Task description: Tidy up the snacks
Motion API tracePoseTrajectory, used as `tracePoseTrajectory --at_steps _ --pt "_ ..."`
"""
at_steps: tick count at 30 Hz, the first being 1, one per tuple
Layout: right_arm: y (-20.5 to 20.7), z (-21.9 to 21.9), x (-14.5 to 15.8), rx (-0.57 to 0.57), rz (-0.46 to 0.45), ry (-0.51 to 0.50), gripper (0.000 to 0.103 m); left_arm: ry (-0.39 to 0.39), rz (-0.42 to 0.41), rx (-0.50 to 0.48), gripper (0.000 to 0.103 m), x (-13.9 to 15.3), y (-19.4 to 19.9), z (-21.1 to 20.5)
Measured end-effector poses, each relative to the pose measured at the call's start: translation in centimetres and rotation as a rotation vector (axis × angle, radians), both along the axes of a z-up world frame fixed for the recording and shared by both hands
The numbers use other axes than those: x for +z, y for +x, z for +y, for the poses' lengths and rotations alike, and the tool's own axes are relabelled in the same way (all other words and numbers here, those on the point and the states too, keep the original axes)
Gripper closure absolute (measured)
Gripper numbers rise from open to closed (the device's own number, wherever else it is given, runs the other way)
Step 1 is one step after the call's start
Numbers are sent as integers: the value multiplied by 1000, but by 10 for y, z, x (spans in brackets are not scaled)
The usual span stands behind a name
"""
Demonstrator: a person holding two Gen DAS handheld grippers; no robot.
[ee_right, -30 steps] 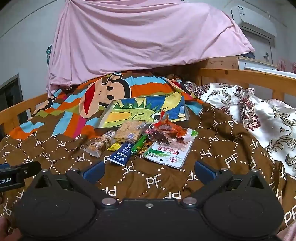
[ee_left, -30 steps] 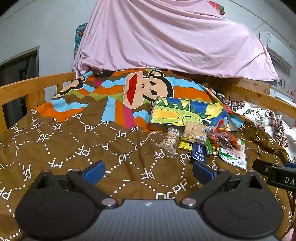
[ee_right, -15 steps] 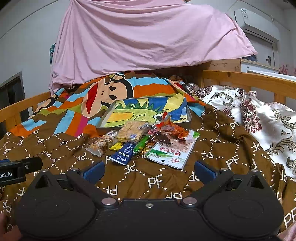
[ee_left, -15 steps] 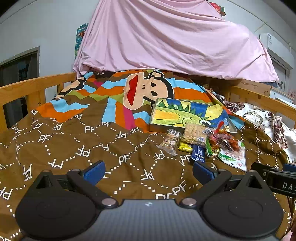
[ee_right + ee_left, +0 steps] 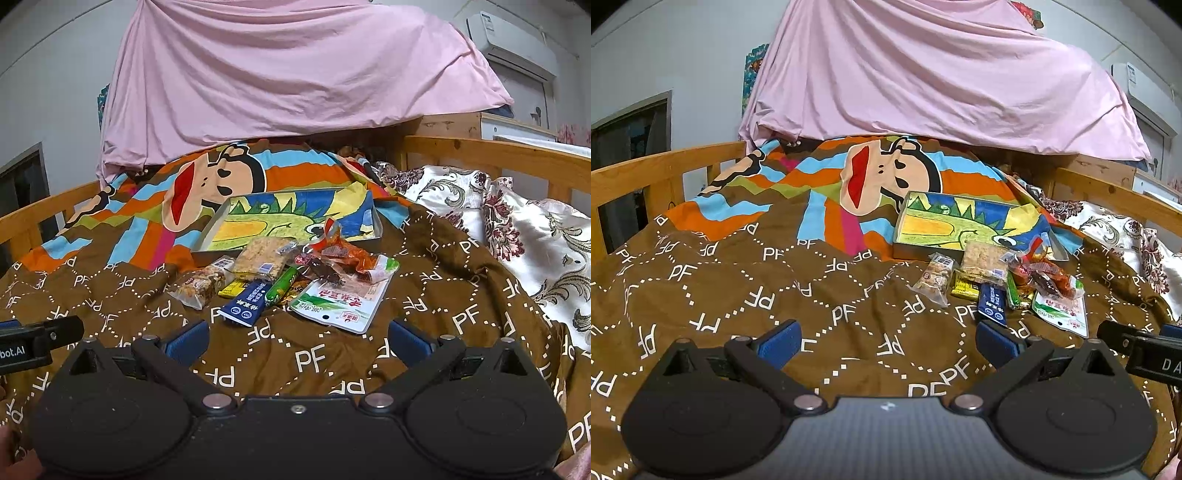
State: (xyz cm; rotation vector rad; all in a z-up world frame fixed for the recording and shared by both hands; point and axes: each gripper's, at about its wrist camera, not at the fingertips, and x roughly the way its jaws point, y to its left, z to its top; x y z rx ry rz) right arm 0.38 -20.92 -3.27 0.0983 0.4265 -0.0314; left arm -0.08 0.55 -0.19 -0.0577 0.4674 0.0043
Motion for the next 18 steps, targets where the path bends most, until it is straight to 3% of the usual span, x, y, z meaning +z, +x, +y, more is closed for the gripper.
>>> tracePoseTrajectory --at_steps 18 --pt "1 0 -2 0 3 2 1 0 -3 0 1 1 0 0"
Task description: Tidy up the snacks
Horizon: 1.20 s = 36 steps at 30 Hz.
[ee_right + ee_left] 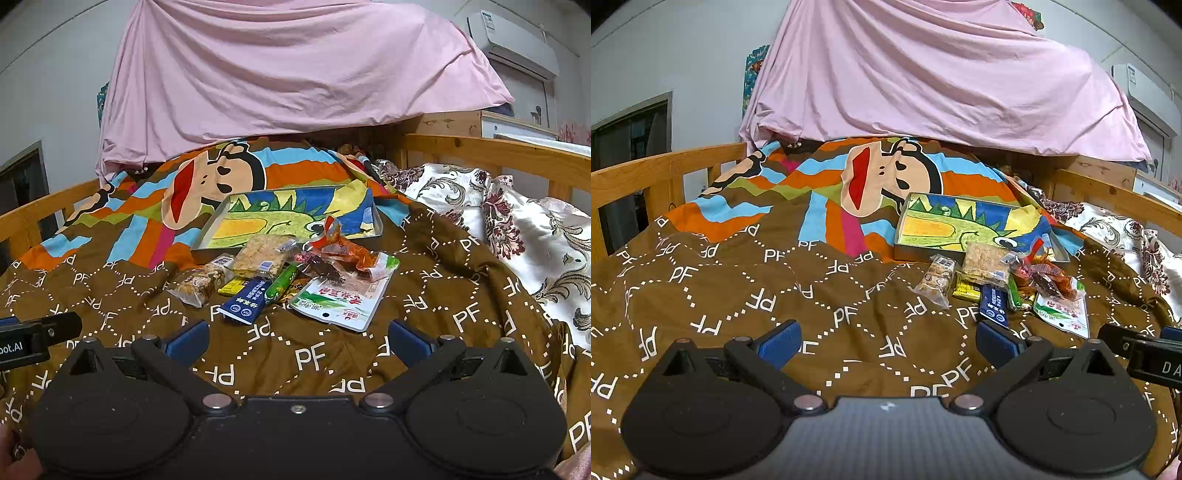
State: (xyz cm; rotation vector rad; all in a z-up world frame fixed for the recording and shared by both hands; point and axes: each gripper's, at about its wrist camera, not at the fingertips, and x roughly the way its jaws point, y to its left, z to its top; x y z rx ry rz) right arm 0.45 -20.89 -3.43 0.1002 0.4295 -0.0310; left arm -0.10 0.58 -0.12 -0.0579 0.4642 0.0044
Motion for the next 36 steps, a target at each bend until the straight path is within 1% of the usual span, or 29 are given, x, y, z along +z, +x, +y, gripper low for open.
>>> tracePoseTrajectory --at_steps 29,33,36 --pt "2 -1 -1 2 15 8 0 6 6 0 1 -1 1 2" --pt "3 -2 -1 1 25 12 0 11 12 2 1 -2 2 1" --pt "7 -3 -1 -3 54 14 1 16 21 2 1 -3 4 2"
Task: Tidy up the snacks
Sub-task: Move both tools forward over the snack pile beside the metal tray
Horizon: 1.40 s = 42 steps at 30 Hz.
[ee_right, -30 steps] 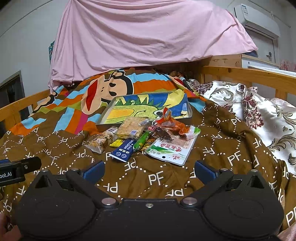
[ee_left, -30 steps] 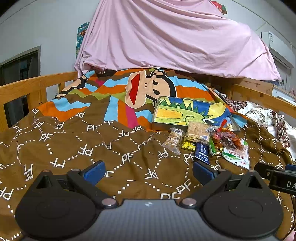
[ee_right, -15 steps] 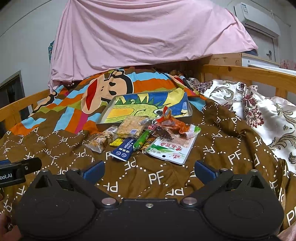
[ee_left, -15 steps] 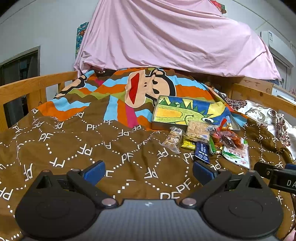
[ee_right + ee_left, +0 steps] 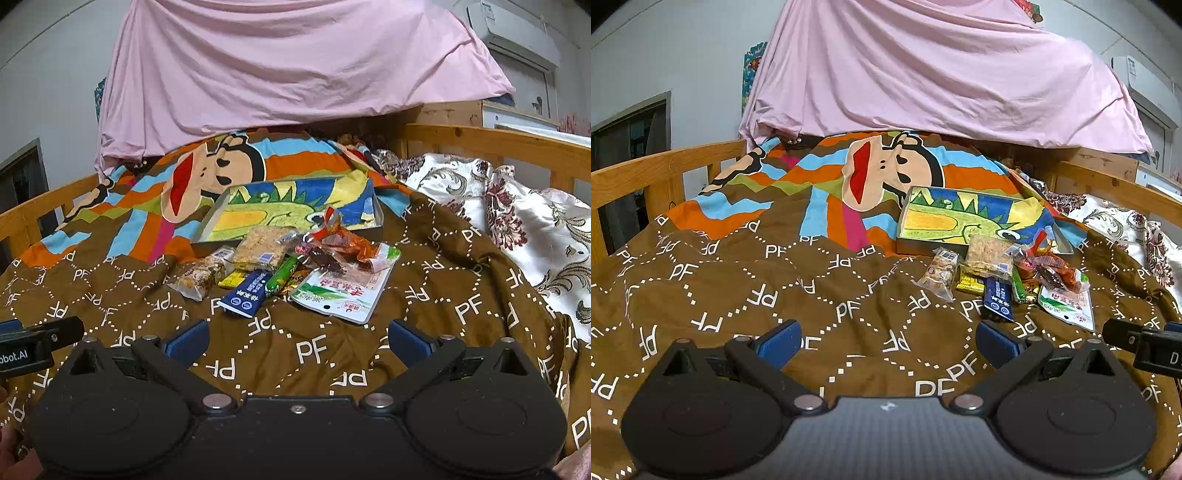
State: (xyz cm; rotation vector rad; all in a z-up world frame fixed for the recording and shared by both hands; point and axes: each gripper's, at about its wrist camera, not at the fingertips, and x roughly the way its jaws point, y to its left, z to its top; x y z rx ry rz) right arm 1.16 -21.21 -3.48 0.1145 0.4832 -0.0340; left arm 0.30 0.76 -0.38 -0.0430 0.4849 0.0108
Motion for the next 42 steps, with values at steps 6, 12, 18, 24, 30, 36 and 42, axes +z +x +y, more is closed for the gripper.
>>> tracePoseTrajectory --at_steps 6,12,18,24,30,36,42 --pt "21 -2 -5 -34 134 -5 1 5 48 12 1 -2 14 -4" --pt "37 -4 -11 -32 214 -3 1 5 80 25 1 -1 28 -12" --pt "54 -14 -12 -37 240 35 1 42 96 7 1 0 43 -26" --pt "71 -26 -11 -32 250 56 1 61 117 -18 1 -2 66 -38" --pt "89 -40 -11 -23 247 65 1 90 124 -33 1 -4 85 -50" --pt "107 -45 -10 19 221 31 1 127 134 -27 1 -4 105 -61" --pt "115 -40 -9 93 201 -31 1 147 140 -37 1 -5 119 -65"
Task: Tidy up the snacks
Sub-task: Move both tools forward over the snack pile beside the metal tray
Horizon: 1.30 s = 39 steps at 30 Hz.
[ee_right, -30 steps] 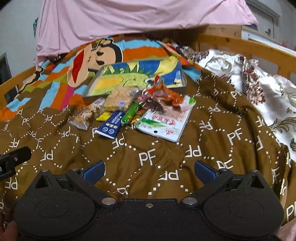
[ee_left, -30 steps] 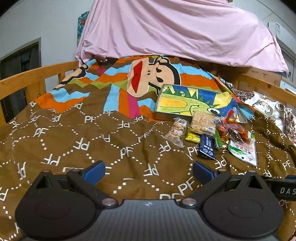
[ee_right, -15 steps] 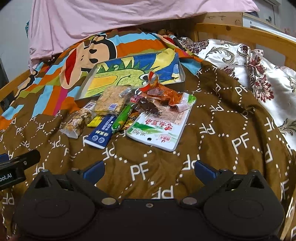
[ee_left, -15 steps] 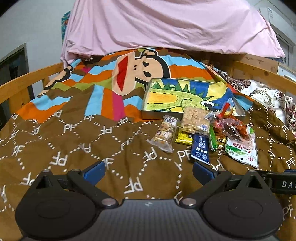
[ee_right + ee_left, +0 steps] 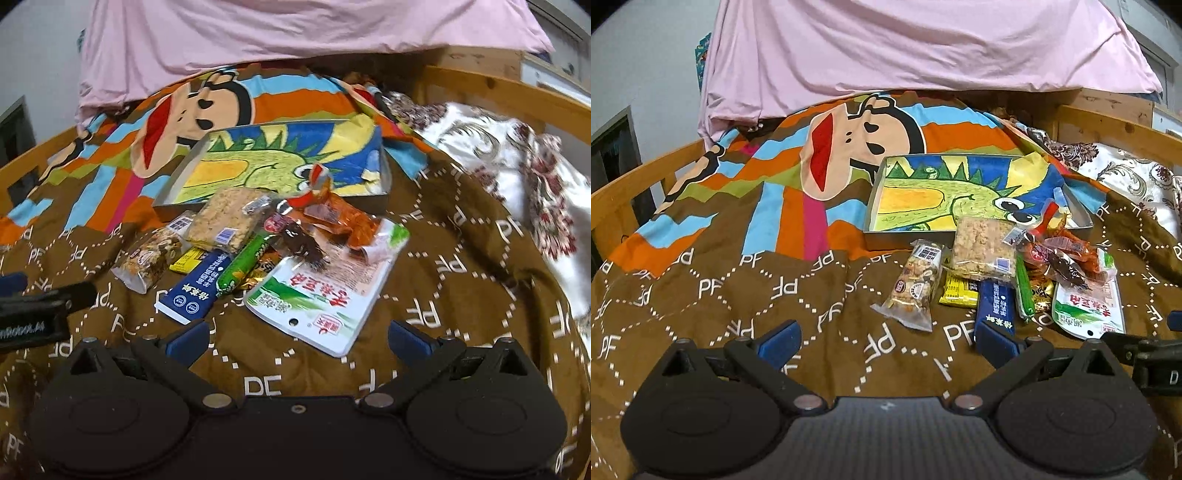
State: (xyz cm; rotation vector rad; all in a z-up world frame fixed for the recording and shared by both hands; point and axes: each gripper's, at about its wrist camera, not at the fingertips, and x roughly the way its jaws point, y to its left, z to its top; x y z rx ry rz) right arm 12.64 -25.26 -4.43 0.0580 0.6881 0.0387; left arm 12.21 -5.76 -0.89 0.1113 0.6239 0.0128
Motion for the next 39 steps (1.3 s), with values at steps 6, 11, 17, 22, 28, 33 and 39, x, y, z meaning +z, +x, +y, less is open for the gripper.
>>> tracePoseTrajectory --at_steps 6,11,17,22,28,33,39 --pt "10 5 0 74 -30 -65 1 13 9 -9 1 -5 10 -3" --pt "21 5 -2 146 -44 -124 1 14 22 -13 1 -10 17 -5" --pt "34 -4 -5 199 -50 -165 1 -37 22 -24 1 -12 27 -7" --pt "34 -12 -4 199 -58 -178 1 -120 -3 -73 1 -9 42 -11" --pt "41 -17 -16 167 8 -196 1 -95 27 -177 1 -18 67 -34" --pt "48 -24 -21 118 6 -185 1 -110 41 -268 1 -25 80 -49" --pt "65 -31 -25 105 -61 -199 1 -171 91 -387 1 -31 95 -59"
